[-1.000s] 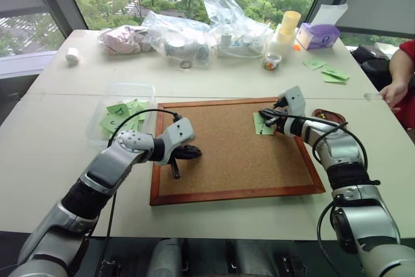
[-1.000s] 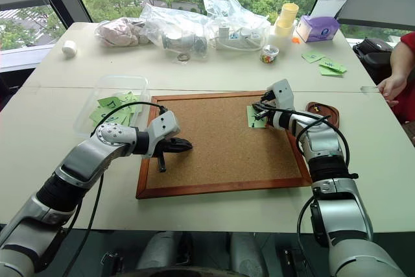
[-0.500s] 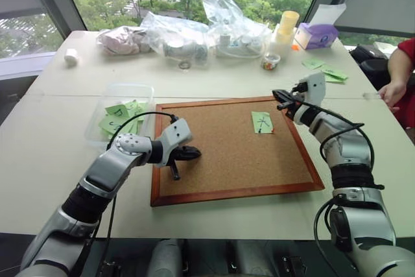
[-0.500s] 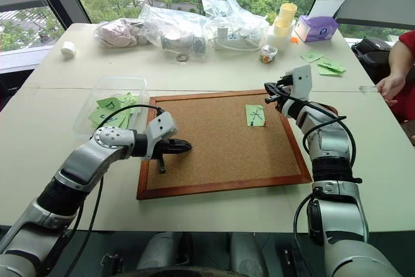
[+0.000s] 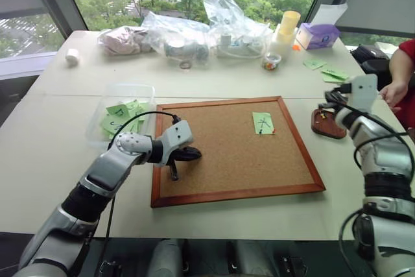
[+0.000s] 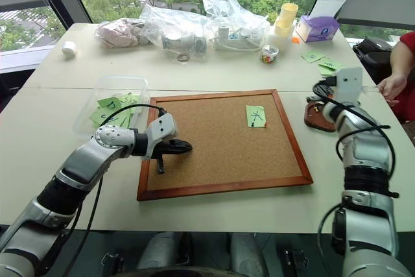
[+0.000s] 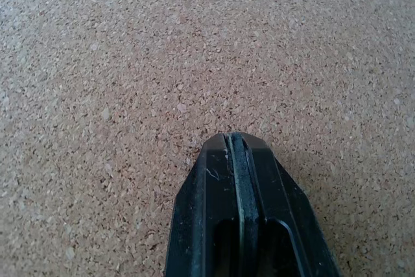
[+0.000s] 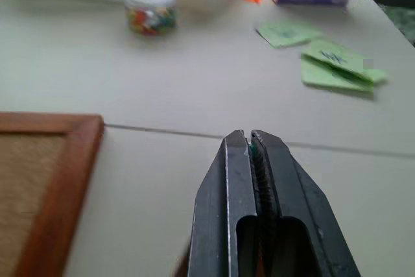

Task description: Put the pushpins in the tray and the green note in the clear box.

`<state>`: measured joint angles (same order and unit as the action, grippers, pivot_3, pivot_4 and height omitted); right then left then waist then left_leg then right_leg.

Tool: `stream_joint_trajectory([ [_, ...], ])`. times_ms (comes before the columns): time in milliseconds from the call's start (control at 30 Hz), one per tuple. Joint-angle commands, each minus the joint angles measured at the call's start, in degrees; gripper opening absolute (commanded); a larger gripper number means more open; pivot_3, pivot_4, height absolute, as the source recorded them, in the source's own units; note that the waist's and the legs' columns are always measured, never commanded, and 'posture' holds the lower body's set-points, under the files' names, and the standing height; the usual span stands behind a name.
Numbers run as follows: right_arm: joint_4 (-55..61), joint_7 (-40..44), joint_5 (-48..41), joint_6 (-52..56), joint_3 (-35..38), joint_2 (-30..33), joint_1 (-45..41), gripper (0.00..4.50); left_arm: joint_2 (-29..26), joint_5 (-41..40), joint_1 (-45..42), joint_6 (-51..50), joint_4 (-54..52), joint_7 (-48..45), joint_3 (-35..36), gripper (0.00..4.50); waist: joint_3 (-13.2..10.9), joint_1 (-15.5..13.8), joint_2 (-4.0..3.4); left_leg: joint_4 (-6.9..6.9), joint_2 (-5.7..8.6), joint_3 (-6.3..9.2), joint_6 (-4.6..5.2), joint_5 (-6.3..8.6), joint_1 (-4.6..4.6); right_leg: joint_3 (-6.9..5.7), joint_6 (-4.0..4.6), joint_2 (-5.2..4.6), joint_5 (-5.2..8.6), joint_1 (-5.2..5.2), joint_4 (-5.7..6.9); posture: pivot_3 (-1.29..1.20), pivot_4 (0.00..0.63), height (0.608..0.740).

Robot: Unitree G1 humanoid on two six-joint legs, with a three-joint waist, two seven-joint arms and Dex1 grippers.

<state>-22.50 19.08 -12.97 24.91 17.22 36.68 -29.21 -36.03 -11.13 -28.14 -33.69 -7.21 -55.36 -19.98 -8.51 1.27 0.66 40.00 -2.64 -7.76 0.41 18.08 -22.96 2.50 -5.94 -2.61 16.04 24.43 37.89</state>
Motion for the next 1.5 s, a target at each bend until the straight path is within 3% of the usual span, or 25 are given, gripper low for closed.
stream_joint_trajectory([
  [33, 1.9, -0.4, -0.1, 2.2, 0.6, 0.4, -0.2, 0.03, -0.5, 1.9, -0.5, 0.2, 1.1, -0.7, -1.0, 0.00, 0.0, 0.1, -0.19, 0.00, 0.00, -0.01, -0.03, -0.02, 0.03, 0.02, 0.00, 0.01, 0.00, 0.00, 0.02, 0.00, 0.150, 0.735],
  [367, 0.1, 0.8, -1.8, 5.1, 1.7, -0.5, 0.1, 0.03, -1.0, 2.4, -1.5, 0.3, 0.8, -1.9, 0.0, 0.00, 0.0, -0.1, -0.19, 0.00, 0.00, 0.00, -0.06, -0.04, 0.05, 0.04, -0.01, 0.04, 0.00, 0.00, 0.08, 0.00, 0.150, 0.735],
  [467, -0.1, 0.7, -2.2, 5.4, 1.9, -0.5, 0.2, 0.88, -0.9, 2.4, -1.0, 0.1, 0.4, -1.8, 0.1, 0.00, 0.0, 0.0, -0.19, 0.00, -0.01, 0.00, -0.06, -0.04, 0.05, 0.04, -0.01, 0.04, 0.00, 0.00, 0.08, 0.00, 0.150, 0.735],
  [667, 0.5, 0.6, -3.3, 6.1, 3.0, -0.4, 0.6, 3.77, -0.6, 2.3, -0.5, -0.5, -0.4, -1.6, 0.1, 0.00, 0.0, -0.1, -0.19, 0.00, -0.01, 0.00, -0.06, -0.04, 0.05, 0.04, -0.01, 0.04, 0.00, 0.00, 0.08, 0.00, 0.150, 0.735],
  [733, 1.0, 0.7, -3.8, 6.5, 3.6, -0.5, 0.6, 4.35, -0.6, 2.2, -0.4, -0.5, -0.4, -1.6, 0.1, 0.00, 0.0, -0.1, -0.19, 0.00, -0.01, 0.00, -0.06, -0.04, 0.05, 0.04, -0.01, 0.04, 0.00, 0.00, 0.08, 0.00, 0.150, 0.735],
  [1100, 7.3, -0.3, -18.0, 15.6, 14.8, -3.7, -1.3, 4.35, -0.2, 2.3, -0.3, -0.2, -0.1, -1.7, -0.1, 0.00, 0.0, -0.1, -0.19, -0.01, -0.03, 0.00, -0.06, -0.04, 0.04, 0.05, -0.01, 0.04, 0.00, 0.00, 0.08, 0.00, 0.150, 0.735],
  [1500, 6.5, -1.5, -7.9, 9.4, 7.0, -0.8, 3.3, 4.35, 0.4, 2.3, -0.3, -0.3, -0.2, -1.6, -0.4, 0.00, 0.0, -0.1, -0.19, -0.01, -0.01, 0.00, -0.05, -0.03, 0.03, 0.06, -0.01, 0.03, 0.00, 0.00, 0.07, 0.00, 0.150, 0.735],
])
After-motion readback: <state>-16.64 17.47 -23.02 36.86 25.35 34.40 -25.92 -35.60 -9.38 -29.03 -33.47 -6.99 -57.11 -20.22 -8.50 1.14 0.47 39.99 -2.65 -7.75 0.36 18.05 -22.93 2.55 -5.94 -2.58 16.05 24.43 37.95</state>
